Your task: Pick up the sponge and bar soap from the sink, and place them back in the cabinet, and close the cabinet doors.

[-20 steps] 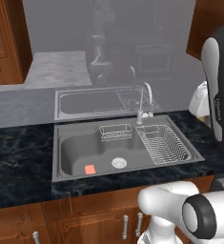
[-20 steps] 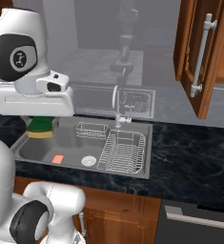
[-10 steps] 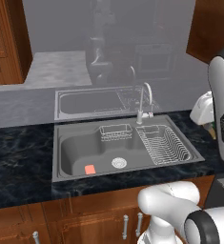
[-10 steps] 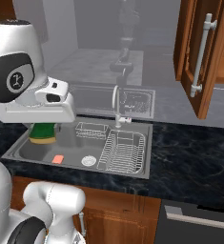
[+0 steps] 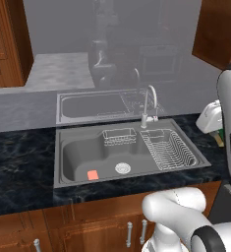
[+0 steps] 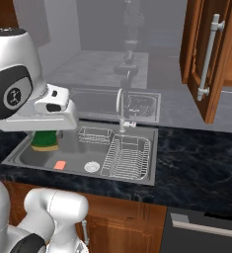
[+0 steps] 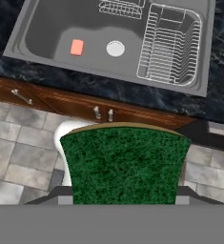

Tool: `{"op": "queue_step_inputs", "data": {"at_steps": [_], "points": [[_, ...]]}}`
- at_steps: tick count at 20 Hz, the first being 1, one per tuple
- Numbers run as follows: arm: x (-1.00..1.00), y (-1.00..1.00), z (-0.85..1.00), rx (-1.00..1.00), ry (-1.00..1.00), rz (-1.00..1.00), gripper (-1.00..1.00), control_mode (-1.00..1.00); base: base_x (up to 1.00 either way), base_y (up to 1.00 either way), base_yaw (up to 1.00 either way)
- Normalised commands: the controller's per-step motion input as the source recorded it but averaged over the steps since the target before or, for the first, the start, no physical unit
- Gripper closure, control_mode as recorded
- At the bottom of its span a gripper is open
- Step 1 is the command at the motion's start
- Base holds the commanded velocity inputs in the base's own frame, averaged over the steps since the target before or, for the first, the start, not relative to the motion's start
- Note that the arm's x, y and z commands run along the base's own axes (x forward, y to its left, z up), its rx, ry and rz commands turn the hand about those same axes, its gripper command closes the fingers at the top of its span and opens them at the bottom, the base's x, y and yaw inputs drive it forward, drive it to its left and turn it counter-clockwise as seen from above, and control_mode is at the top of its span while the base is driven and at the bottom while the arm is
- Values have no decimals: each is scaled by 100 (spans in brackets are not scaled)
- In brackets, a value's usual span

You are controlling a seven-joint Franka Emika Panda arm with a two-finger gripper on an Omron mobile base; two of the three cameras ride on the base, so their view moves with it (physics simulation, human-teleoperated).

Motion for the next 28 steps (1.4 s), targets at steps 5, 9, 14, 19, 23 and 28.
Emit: {"op": "queue_step_inputs", "data": {"at_steps": [5, 9, 14, 19, 23, 28], "points": [[0, 0, 0, 0, 0, 0, 100, 100, -36, -19, 0], [0, 0, 0, 0, 0, 0, 100, 100, -58, -29, 0], [0, 0, 0, 0, 0, 0, 100, 100, -55, -45, 0], [0, 0, 0, 0, 0, 0, 100, 100, -54, -64, 0], [0, 0, 0, 0, 0, 0, 100, 100, -42, -66, 0], [0, 0, 0, 0, 0, 0, 100, 100, -28, -69, 0]]}}
